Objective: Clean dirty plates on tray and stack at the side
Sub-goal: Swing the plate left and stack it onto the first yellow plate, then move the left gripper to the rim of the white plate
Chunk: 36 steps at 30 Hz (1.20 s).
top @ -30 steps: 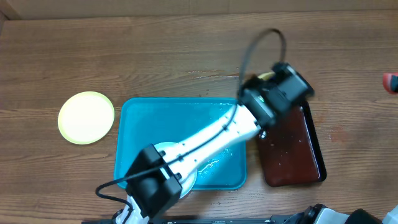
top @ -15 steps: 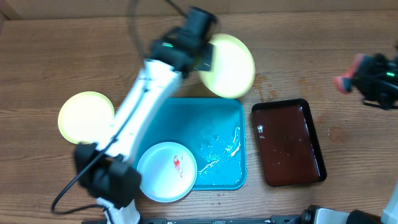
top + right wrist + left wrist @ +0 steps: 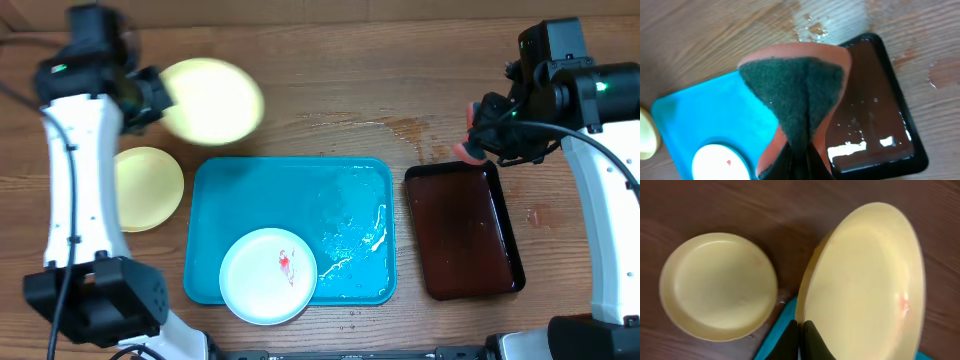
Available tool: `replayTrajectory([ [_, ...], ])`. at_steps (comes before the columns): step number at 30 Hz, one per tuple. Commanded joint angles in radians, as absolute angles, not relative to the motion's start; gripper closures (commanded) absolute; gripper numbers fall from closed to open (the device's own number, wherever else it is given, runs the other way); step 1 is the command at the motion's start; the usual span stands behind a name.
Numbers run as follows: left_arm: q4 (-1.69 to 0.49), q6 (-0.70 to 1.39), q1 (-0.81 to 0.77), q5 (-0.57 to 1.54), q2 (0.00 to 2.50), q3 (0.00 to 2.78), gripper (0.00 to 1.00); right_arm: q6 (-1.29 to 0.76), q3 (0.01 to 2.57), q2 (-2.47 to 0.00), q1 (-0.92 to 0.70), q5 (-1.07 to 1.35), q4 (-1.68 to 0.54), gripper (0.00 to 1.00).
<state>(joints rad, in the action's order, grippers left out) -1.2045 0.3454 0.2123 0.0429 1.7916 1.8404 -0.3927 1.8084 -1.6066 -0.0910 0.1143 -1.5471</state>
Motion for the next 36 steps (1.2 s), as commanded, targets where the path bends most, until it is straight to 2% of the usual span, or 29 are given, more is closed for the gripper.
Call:
replayTrajectory([
  [1, -1.146, 0.344, 0.350, 0.091, 1.661, 1.691, 0.95, -0.390, 1.746, -1.601, -0.083, 0.086, -1.546, 0.96],
  [11, -0.879, 0.371, 0.661, 0.220, 1.380, 1.148, 0.96, -0.361, 1.654, -1.601, -0.084, 0.097, -1.521, 0.96],
  [17, -0.724, 0.432, 0.764, 0.263, 1.382, 0.970, 0.96, -0.343, 1.643, -1.601, -0.084, 0.100, -1.538, 0.96],
  [32, -0.582, 0.442, 0.786, 0.300, 1.621, 0.936, 0.96, -0.339, 1.643, -1.601, -0.084, 0.114, -1.551, 0.96],
  [36, -0.558, 0.442, 0.786, 0.299, 1.621, 0.942, 0.96, -0.339, 1.643, -1.601, -0.084, 0.114, -1.554, 0.96],
])
